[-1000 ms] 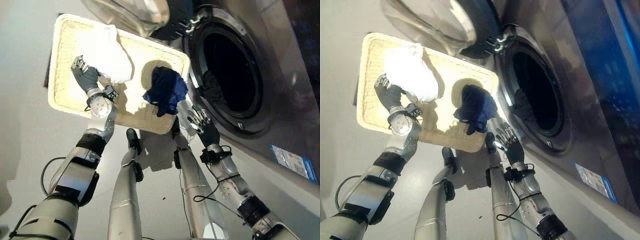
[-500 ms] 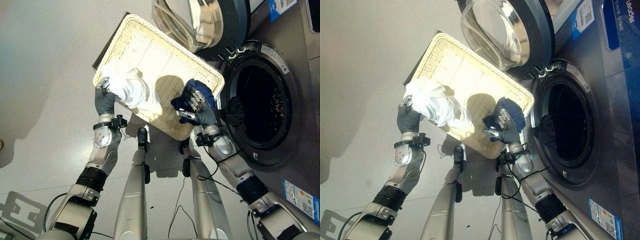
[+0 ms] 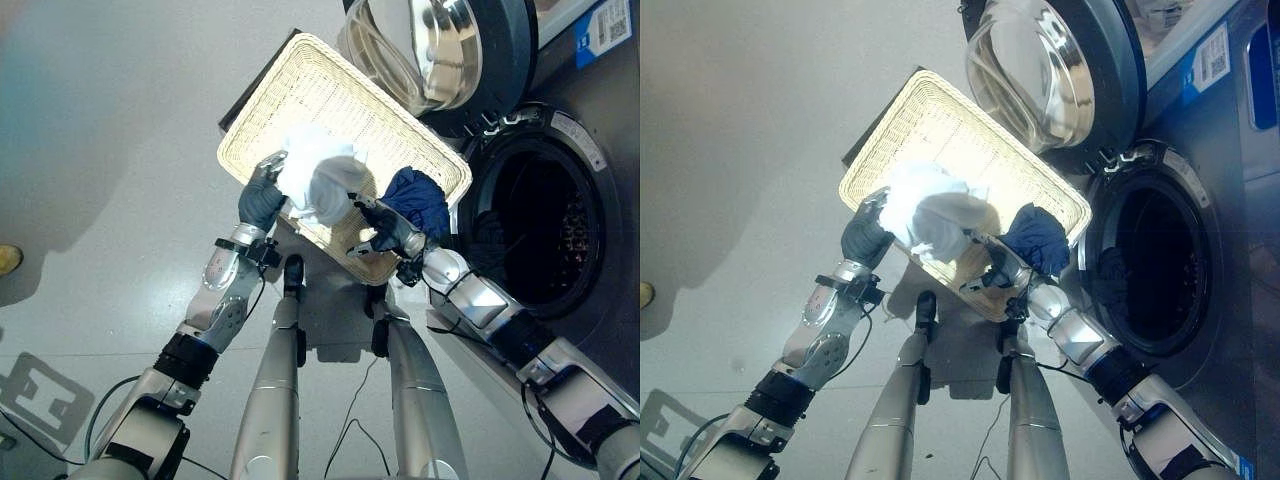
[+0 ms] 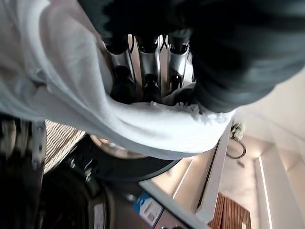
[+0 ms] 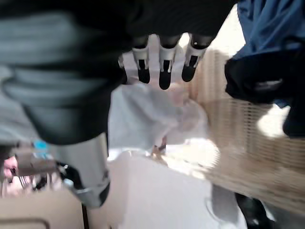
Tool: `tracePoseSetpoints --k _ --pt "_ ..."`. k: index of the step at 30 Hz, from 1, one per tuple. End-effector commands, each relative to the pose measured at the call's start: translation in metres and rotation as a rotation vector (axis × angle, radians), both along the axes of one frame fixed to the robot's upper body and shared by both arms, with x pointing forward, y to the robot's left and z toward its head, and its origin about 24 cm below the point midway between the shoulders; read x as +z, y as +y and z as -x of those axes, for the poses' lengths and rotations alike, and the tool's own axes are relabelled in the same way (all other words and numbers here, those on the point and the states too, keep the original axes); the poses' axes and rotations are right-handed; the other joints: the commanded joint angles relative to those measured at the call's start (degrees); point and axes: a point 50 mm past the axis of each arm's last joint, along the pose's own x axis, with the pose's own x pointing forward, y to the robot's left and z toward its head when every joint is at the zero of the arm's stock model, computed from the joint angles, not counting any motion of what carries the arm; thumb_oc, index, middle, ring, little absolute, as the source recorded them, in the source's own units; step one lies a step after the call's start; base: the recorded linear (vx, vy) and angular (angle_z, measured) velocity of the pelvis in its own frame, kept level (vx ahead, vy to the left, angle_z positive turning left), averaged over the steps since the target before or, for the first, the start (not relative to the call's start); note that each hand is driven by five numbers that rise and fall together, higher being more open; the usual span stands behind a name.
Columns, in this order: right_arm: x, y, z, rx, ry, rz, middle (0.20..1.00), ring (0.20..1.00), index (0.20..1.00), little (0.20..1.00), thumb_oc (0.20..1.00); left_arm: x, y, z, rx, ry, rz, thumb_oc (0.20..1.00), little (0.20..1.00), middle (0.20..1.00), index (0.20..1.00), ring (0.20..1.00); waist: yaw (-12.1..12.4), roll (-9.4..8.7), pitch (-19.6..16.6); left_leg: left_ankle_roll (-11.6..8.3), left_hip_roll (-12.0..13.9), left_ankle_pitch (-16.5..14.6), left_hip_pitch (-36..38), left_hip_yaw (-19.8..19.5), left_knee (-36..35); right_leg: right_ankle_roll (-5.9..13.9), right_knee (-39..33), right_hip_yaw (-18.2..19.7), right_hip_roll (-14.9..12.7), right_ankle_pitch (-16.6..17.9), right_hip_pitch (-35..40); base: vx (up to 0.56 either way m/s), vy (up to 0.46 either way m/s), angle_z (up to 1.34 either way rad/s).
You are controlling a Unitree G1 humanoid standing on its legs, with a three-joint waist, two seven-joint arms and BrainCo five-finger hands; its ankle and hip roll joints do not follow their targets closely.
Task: Put the clothes into the washing machine.
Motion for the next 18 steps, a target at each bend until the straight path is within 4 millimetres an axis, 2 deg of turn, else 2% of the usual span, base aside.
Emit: tracePoseSetpoints --k 1,3,8,9,10,11,13,15,18 --pt "0.018 0.007 0.004 0.056 -0.065 0.006 1.000 1.000 1.000 1.000 1.000 0.036 -0.025 0.018 -0.205 -0.149 0.069 0.200 0.200 0.200 0.200 0.200 -0.04 2.38 0.03 3.33 -5.71 -6.56 0.50 5.82 4.14 1.89 -7.40 -1.32 3.42 1.38 3.59 0.00 0.000 0.00" --pt "0.020 0.014 0.005 0.071 -0.076 -0.030 1.000 1.000 1.000 1.000 1.000 0.033 -0.036 0.023 -0.297 -0.112 0.088 0.200 0.200 0.200 0.200 0.200 -0.05 2.62 0.03 3.44 -5.73 -6.56 0.35 5.98 4.04 2.00 -7.49 -1.33 3.40 1.61 3.29 0.00 0.000 0.00" --pt "0.020 0.019 0.008 0.084 -0.059 -0.113 1.000 1.000 1.000 1.000 1.000 0.028 -0.043 0.026 -0.346 -0.078 0.101 0.200 0.200 0.200 0.200 0.200 -0.22 2.82 0.03 3.49 -5.74 -6.53 0.24 6.39 3.89 2.12 -7.87 -1.38 3.30 1.95 3.13 0.00 0.000 0.00" --pt "0.020 0.021 0.009 0.084 -0.040 -0.170 1.000 1.000 1.000 1.000 1.000 0.026 -0.046 0.027 -0.351 -0.069 0.097 0.200 0.200 0.200 0.200 0.200 -0.27 2.89 0.03 3.50 -5.72 -6.48 0.26 6.64 3.70 2.24 -8.21 -1.55 3.15 2.14 3.16 0.00 0.000 0.00" --pt "0.019 0.022 0.011 0.069 -0.007 -0.303 1.000 1.000 1.000 1.000 1.000 0.021 -0.048 0.029 -0.351 -0.047 0.103 0.200 0.200 0.200 0.200 0.200 -0.41 3.04 0.03 3.50 -5.65 -6.37 0.32 7.14 3.19 2.32 -8.89 -1.72 3.02 2.49 3.16 0.00 0.000 0.00" --pt "0.018 0.022 0.012 0.064 0.013 -0.344 1.000 1.000 1.000 1.000 1.000 0.019 -0.048 0.029 -0.350 -0.039 0.107 0.200 0.200 0.200 0.200 0.200 -0.47 3.07 0.03 3.49 -5.65 -6.33 0.36 7.26 3.06 2.36 -9.11 -1.78 2.98 2.59 3.20 0.00 0.000 0.00" --pt "0.009 0.021 0.015 0.035 0.115 -0.556 1.000 1.000 1.000 1.000 1.000 0.011 -0.047 0.030 -0.328 -0.020 0.122 0.200 0.200 0.200 0.200 0.200 -0.70 3.26 0.03 3.38 -5.57 -6.18 0.65 7.76 2.42 2.45 -9.80 -1.92 2.95 2.91 3.35 0.01 0.016 -0.01" --pt "0.001 0.020 0.019 0.018 0.178 -0.669 1.000 1.000 1.000 1.000 1.000 0.007 -0.043 0.031 -0.303 -0.011 0.158 0.200 0.200 0.200 0.200 0.200 -0.89 3.40 0.03 3.29 -5.48 -5.85 0.90 8.09 1.52 2.54 -10.65 -1.95 2.95 3.20 3.59 0.01 0.046 -0.04" --pt "-0.005 0.017 0.023 0.004 0.200 -0.734 1.000 1.000 1.000 1.000 1.000 0.003 -0.039 0.032 -0.273 -0.017 0.191 0.200 0.200 0.200 0.200 0.200 -1.15 3.55 0.03 3.26 -5.36 -5.54 1.14 8.49 0.67 2.58 -11.40 -1.99 2.90 3.50 3.74 0.00 0.048 -0.05"
